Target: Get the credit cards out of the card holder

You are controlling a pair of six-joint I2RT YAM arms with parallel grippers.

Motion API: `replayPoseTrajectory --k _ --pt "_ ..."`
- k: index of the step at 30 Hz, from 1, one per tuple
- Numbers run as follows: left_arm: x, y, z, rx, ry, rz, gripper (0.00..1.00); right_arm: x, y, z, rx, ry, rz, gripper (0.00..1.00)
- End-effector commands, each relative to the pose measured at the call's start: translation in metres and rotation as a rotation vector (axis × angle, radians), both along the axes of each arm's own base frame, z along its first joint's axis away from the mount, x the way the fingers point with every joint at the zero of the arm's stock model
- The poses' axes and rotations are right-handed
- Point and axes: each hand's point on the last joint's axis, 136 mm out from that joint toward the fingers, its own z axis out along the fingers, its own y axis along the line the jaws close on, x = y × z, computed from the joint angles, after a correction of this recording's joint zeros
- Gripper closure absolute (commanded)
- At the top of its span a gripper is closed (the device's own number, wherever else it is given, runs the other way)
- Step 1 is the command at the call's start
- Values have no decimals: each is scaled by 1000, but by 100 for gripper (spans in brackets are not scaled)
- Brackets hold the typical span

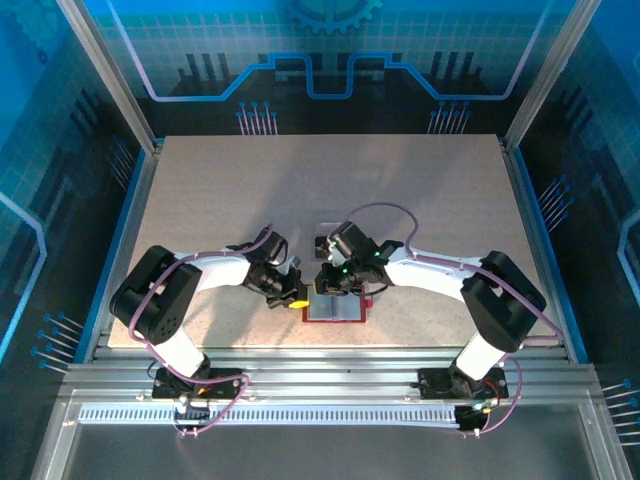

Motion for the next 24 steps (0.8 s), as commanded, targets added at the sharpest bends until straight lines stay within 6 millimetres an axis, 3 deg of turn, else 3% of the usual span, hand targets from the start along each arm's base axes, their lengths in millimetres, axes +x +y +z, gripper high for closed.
replayPoseTrajectory --k 1,11,24 --pt "-8 -1 -4 3 29 -12 97 -4 11 -8 12 33 -10 89" --pt "-11 3 -6 16 28 -10 97 -13 23 -30 -15 80 9 89" --pt "-13 5 -4 25 23 -12 97 -22 21 -50 -63 119 17 89"
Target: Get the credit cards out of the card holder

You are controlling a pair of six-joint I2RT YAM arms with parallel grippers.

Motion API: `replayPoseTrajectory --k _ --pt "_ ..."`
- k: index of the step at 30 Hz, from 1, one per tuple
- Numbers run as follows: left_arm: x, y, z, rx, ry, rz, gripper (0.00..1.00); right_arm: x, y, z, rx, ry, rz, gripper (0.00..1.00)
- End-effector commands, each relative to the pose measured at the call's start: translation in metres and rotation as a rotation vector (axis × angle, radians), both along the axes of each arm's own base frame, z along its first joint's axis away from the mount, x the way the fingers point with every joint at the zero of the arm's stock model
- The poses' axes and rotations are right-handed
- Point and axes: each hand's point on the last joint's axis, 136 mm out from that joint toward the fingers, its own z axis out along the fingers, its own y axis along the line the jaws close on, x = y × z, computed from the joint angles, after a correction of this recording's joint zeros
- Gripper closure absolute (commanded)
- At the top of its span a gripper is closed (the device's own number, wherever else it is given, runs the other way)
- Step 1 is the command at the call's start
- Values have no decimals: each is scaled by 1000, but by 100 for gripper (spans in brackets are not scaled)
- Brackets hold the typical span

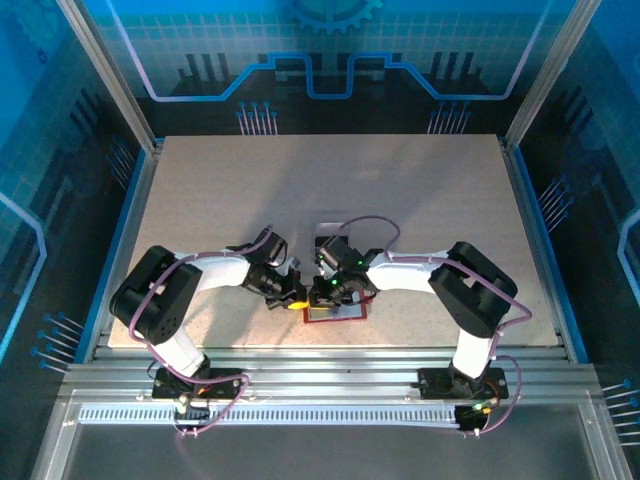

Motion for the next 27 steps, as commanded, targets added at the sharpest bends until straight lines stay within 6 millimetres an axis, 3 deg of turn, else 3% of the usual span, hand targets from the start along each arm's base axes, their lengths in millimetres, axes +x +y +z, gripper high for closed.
replayPoseTrajectory --k 1,12,27 --pt "-10 4 -2 18 17 -11 97 -6 5 -6 -18 14 12 89" --pt "-11 5 -3 27 23 -14 97 -9 -17 -19 -161 22 22 86" --pt "-10 5 -4 35 25 -20 97 -4 -20 10 -153 -33 21 83"
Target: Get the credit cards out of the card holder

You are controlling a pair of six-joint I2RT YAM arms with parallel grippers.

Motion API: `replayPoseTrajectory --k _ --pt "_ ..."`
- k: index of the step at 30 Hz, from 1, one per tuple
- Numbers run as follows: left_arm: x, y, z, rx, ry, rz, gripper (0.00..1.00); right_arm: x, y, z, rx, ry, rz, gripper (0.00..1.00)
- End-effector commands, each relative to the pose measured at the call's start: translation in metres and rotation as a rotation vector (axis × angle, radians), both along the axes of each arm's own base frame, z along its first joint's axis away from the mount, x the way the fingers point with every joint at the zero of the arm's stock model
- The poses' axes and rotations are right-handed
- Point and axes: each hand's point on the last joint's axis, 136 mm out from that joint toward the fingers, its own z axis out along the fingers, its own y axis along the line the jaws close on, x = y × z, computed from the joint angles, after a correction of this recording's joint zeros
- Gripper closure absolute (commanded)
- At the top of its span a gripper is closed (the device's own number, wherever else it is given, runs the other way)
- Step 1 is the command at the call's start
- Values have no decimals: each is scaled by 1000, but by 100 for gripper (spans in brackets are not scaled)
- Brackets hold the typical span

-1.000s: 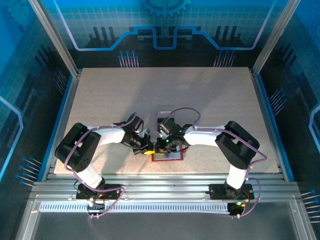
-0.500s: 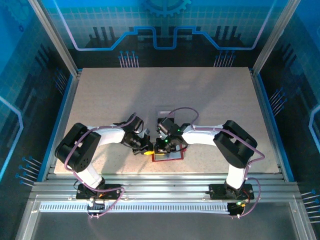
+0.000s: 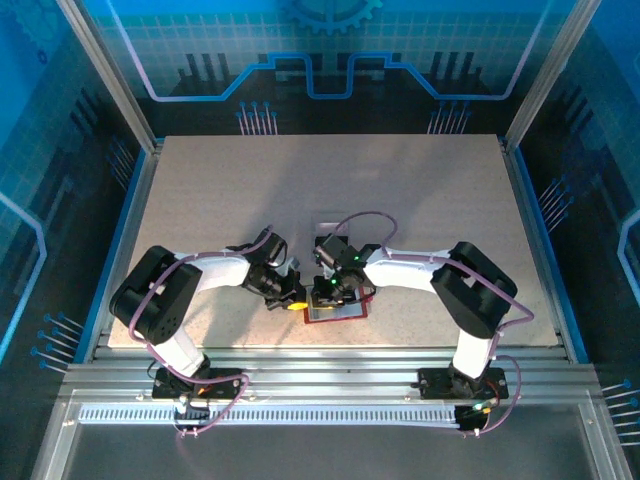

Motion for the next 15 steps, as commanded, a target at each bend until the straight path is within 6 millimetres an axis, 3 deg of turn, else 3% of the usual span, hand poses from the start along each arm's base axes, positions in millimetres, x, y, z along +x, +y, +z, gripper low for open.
replayPoseTrajectory --k 1,8,15 --pt "-8 3 -2 28 18 -18 98 -3 -7 7 -40 -20 12 83" --pt "-2 -1 4 15 4 -15 97 -2 -21 6 -115 -37 9 83" --pt "15 -20 31 -101 -31 25 96 -2 -18 8 -91 -41 5 84"
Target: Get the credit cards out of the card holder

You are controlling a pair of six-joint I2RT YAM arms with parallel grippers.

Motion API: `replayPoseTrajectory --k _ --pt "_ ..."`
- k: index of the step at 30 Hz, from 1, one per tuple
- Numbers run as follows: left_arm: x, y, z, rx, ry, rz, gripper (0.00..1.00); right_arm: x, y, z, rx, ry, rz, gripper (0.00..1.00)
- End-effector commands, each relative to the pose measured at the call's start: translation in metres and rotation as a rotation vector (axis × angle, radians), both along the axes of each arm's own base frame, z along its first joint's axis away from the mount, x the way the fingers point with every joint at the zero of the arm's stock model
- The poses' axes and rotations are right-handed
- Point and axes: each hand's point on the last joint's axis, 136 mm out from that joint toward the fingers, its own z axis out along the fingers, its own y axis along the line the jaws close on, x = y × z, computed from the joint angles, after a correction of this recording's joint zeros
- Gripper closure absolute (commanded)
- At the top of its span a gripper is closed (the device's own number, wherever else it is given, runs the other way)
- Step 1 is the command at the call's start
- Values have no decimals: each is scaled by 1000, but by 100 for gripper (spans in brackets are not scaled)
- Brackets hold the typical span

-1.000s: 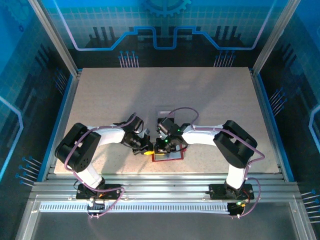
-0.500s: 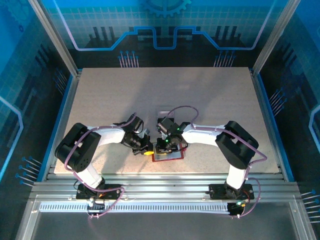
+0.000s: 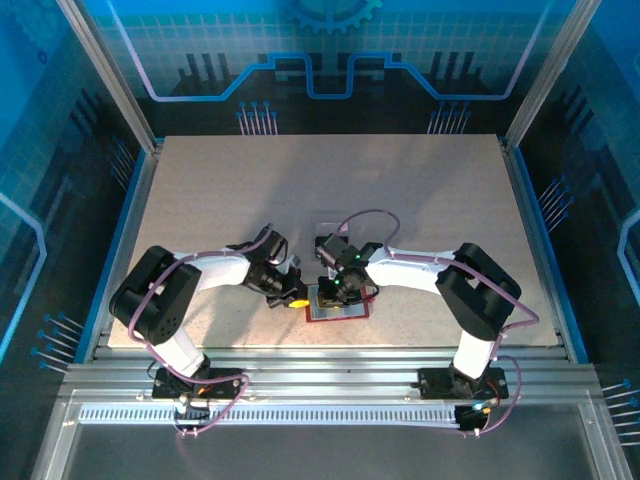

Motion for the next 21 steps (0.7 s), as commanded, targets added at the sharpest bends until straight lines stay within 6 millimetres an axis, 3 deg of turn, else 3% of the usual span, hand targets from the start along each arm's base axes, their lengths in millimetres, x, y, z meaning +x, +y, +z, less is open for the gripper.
replayPoseTrajectory --k 1,5,21 --pt "10 -17 26 -89 -30 12 96 -2 0 8 -6 -20 11 84" --pt "11 -21 28 -106 -25 13 96 -2 0 7 -7 -17 10 84" --pt "-7 -11 -9 -3 29 -8 96 -2 -7 14 -31 -37 5 83"
